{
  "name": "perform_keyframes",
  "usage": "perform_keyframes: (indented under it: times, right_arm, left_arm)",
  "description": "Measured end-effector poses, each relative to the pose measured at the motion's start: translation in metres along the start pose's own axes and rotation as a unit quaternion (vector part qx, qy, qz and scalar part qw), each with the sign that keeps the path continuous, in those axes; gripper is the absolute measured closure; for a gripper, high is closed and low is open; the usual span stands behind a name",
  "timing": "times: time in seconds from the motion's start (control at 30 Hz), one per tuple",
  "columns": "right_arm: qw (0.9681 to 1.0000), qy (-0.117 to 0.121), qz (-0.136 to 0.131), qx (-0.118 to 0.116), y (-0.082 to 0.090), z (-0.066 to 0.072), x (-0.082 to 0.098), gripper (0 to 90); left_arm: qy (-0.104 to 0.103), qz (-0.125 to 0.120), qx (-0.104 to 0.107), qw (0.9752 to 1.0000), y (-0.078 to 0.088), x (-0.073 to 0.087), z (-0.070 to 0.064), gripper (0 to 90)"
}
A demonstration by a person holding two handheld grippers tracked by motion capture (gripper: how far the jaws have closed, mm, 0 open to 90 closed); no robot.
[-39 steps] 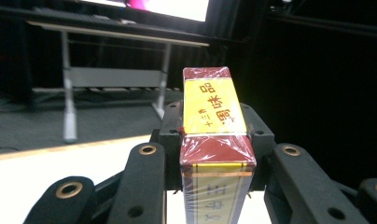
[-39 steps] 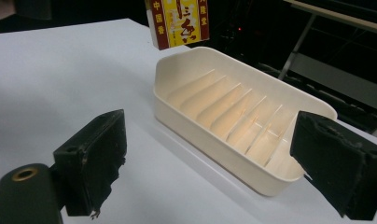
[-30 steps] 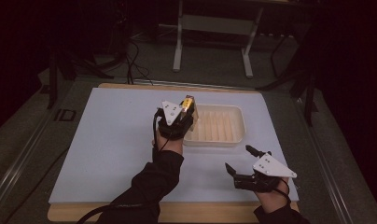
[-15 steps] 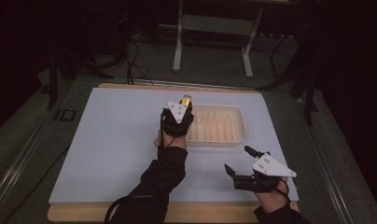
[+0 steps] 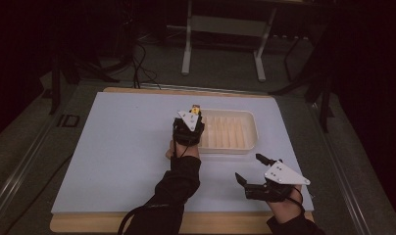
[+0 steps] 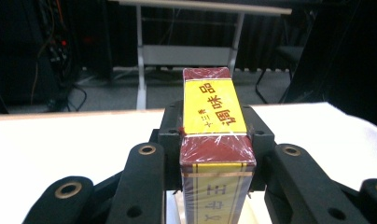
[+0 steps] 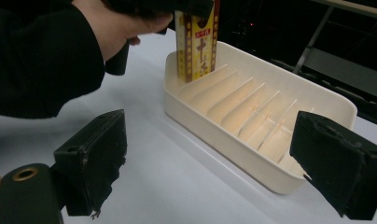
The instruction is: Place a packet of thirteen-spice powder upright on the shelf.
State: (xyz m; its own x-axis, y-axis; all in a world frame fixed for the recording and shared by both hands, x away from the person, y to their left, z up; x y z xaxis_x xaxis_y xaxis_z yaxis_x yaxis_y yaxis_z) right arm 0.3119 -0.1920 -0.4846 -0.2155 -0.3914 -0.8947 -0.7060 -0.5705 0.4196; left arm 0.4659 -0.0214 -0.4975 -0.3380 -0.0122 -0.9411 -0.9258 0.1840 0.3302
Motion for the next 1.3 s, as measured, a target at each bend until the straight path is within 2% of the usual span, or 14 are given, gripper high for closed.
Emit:
perform_keyframes:
  times: [0.2, 0.43, 0.77, 0.87, 1.03, 1.07, 1.17, 1.2, 1.23, 1.27, 1.3]
  right_arm:
    - [1.0, 0.0, 0.003, -0.002, -0.001, 0.0, 0.001, 11.0]
    - [1.0, -0.003, 0.005, -0.005, -0.003, 0.0, 0.003, 11.1]
    - [0.9999, -0.009, 0.009, -0.009, -0.003, -0.001, 0.004, 11.1]
    - [0.9999, -0.012, 0.007, -0.009, -0.003, -0.002, 0.004, 11.1]
    - [0.9999, -0.013, 0.006, -0.009, -0.003, -0.003, 0.004, 11.1]
    - [0.9999, -0.012, 0.006, -0.008, -0.003, -0.003, 0.004, 11.1]
    - [0.9999, -0.013, 0.006, -0.008, -0.002, -0.003, 0.004, 11.1]
    - [0.9999, -0.013, 0.006, -0.007, -0.002, -0.003, 0.004, 11.1]
    - [0.9999, -0.013, 0.006, -0.007, -0.002, -0.003, 0.004, 11.1]
    - [0.9999, -0.014, 0.007, -0.007, -0.002, -0.004, 0.004, 11.1]
    - [0.9999, -0.013, 0.007, -0.006, -0.002, -0.004, 0.004, 11.1]
  left_arm:
    - [-0.01, 0.014, -0.006, 0.9998, -0.008, 0.015, -0.001, 68.7]
    - [-0.012, 0.029, -0.009, 0.9995, -0.013, 0.022, -0.002, 68.5]
    - [-0.012, 0.033, -0.009, 0.9993, -0.017, 0.026, -0.003, 68.1]
    - [-0.015, 0.046, 0.003, 0.9988, -0.019, 0.027, -0.005, 64.8]
    - [-0.019, 0.041, 0.019, 0.9988, -0.015, 0.019, -0.008, 58.5]
    - [-0.023, 0.046, 0.023, 0.9984, -0.014, 0.017, -0.009, 54.5]
    - [-0.029, 0.049, 0.032, 0.9978, -0.012, 0.014, -0.01, 53.0]
    - [-0.024, 0.054, 0.046, 0.9972, -0.008, 0.009, -0.01, 49.8]
    - [-0.024, 0.054, 0.046, 0.9972, -0.008, 0.009, -0.01, 46.7]
    - [-0.018, 0.058, 0.06, 0.9963, -0.005, 0.006, -0.01, 44.9]
    - [-0.021, 0.06, 0.063, 0.996, -0.003, 0.004, -0.01, 43.8]
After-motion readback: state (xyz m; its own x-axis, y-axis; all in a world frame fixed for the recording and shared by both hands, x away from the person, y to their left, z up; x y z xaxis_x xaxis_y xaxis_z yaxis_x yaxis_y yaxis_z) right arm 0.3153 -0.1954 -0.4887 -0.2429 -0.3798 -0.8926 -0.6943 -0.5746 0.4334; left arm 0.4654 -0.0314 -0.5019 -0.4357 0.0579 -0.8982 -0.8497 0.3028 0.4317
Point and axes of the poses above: each handheld gripper's, and its own axes: y roughly backward along the jaws, x roughly out of its underside, z roughly to its left, the point moved 10 cm from there along -y, roughly forward along the jaws, and after that the axes turned 3 degrees about z, right-handed, at the moved point
